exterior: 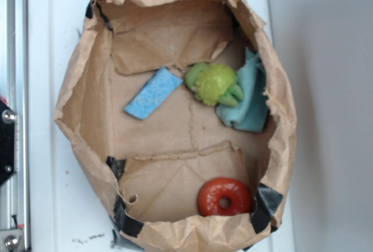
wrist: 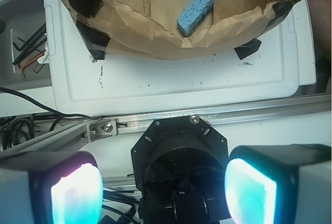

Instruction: Grab the blue sponge.

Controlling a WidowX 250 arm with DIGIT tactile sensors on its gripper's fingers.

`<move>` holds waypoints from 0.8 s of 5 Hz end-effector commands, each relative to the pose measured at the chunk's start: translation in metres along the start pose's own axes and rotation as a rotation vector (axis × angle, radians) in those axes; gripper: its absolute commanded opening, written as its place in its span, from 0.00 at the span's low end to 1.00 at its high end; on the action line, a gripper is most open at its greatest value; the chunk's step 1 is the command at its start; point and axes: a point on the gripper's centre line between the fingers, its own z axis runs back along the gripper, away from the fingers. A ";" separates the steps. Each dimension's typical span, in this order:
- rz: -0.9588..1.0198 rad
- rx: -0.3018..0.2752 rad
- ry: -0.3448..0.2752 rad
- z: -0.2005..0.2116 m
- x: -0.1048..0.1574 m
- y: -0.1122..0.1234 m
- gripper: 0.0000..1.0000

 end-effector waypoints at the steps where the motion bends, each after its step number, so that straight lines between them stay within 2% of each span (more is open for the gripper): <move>1: 0.000 0.000 0.000 0.000 0.000 0.000 1.00; 2: 0.018 -0.050 -0.074 -0.002 0.050 -0.004 1.00; 3: 0.061 -0.039 -0.079 -0.024 0.099 0.012 1.00; 4: 0.101 0.010 -0.116 -0.053 0.130 0.032 1.00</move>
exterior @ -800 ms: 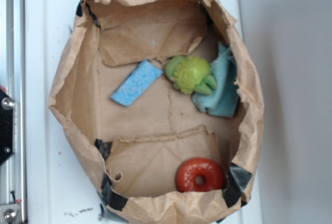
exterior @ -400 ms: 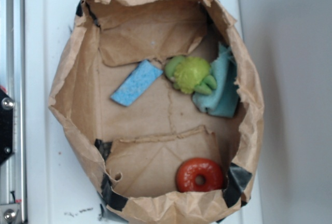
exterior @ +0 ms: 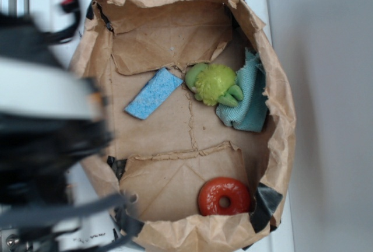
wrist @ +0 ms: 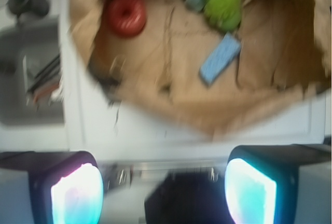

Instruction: Grab the blue sponge.

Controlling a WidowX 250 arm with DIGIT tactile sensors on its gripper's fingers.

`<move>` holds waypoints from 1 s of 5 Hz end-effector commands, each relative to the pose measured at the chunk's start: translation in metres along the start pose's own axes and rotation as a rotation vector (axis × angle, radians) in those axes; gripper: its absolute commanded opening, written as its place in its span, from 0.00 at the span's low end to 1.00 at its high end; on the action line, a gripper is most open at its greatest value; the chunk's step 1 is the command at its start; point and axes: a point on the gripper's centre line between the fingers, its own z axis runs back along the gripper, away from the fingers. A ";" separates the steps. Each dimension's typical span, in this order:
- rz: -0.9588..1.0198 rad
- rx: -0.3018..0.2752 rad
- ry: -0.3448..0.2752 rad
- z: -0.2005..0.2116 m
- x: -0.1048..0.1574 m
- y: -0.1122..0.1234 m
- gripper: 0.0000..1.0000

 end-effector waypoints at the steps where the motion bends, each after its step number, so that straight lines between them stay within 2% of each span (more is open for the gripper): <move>1: 0.141 0.052 -0.138 -0.052 0.047 0.048 1.00; 2: 0.182 0.051 -0.123 -0.085 0.053 0.059 1.00; 3: 0.209 0.040 0.028 -0.115 0.057 0.061 1.00; 5: 0.209 0.040 0.028 -0.115 0.057 0.061 1.00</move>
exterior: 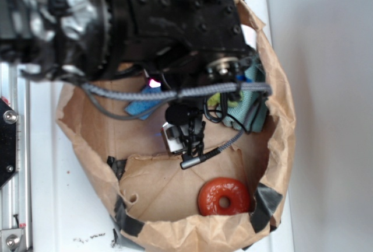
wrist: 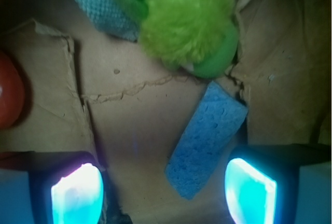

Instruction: Grab the blue sponge.

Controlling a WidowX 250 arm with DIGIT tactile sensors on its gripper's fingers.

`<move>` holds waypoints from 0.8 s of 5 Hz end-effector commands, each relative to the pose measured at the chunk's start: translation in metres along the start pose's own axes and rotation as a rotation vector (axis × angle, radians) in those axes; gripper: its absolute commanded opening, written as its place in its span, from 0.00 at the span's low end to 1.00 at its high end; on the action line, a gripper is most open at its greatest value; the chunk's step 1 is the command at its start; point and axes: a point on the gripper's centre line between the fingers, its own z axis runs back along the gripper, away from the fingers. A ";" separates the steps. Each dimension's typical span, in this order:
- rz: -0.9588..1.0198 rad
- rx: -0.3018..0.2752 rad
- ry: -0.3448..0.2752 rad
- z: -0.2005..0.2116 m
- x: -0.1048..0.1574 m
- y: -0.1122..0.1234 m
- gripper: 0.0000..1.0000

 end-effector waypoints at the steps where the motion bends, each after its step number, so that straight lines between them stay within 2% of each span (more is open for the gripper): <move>1: 0.018 -0.002 -0.068 0.019 0.009 0.010 1.00; 2: 0.018 -0.002 -0.068 0.019 0.009 0.010 1.00; 3: 0.148 -0.139 -0.114 -0.001 0.010 0.015 1.00; 4: 0.322 -0.130 -0.224 -0.018 0.010 0.018 1.00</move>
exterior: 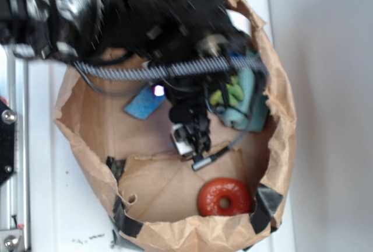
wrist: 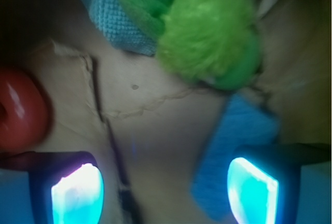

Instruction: Grab the blue sponge.

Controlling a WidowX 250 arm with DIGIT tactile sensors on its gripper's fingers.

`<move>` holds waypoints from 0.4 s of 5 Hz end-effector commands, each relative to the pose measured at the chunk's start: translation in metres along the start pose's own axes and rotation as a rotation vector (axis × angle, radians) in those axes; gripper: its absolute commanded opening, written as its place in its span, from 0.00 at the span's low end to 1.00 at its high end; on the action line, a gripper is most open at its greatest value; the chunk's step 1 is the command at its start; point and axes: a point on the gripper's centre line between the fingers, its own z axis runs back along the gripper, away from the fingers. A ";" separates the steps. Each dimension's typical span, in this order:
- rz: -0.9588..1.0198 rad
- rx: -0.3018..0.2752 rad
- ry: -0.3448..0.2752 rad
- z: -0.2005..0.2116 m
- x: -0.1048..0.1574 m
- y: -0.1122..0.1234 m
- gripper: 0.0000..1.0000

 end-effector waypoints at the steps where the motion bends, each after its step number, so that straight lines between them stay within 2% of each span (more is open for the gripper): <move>1: 0.157 0.017 -0.163 -0.018 -0.003 0.009 1.00; 2: 0.162 0.021 -0.166 -0.025 -0.002 0.007 1.00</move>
